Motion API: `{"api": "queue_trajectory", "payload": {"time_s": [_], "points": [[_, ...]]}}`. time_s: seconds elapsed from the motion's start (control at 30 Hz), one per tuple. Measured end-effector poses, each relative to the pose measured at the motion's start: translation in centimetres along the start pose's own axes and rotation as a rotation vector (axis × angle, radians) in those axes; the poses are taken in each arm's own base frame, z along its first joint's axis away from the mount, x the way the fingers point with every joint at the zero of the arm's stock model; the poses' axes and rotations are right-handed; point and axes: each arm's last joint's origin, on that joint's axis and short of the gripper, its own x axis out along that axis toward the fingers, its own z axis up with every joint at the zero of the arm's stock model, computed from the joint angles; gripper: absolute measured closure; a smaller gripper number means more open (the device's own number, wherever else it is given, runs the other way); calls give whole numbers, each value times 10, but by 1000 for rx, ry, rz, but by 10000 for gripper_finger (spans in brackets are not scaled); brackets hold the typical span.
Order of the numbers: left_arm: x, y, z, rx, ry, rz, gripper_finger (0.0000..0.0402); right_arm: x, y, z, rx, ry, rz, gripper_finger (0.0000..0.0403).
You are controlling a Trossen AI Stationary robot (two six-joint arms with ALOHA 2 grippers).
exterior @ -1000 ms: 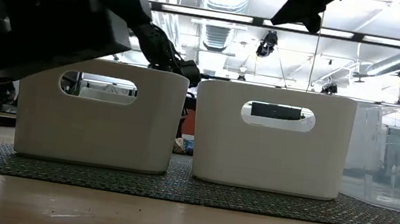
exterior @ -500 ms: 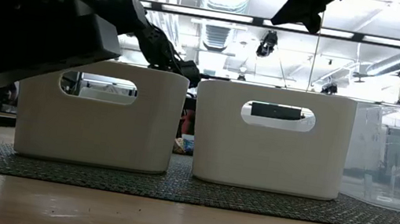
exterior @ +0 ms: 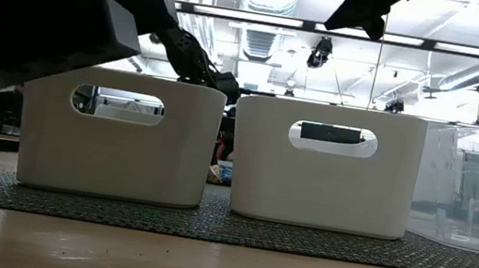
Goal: Pick and place Granola Bars by type
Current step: Put the red granola bar into the gray bin
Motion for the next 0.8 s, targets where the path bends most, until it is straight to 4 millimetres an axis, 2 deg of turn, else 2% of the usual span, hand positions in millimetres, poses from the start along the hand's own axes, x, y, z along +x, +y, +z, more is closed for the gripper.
{"api": "queue_trajectory", "payload": {"time_s": [0.2, 0.5, 0.63, 0.8], "points": [[-5, 4, 5, -1, -5, 9, 346, 0, 0, 0, -2, 0, 0, 394], [-29, 16, 23, -3, -17, 17, 347, 0, 0, 0, -8, 0, 0, 394], [-45, 17, 32, -17, 2, -7, 347, 0, 0, 0, -11, 0, 0, 394], [-76, 13, 50, -1, 38, -61, 347, 0, 0, 0, -29, -2, 0, 394]]}}
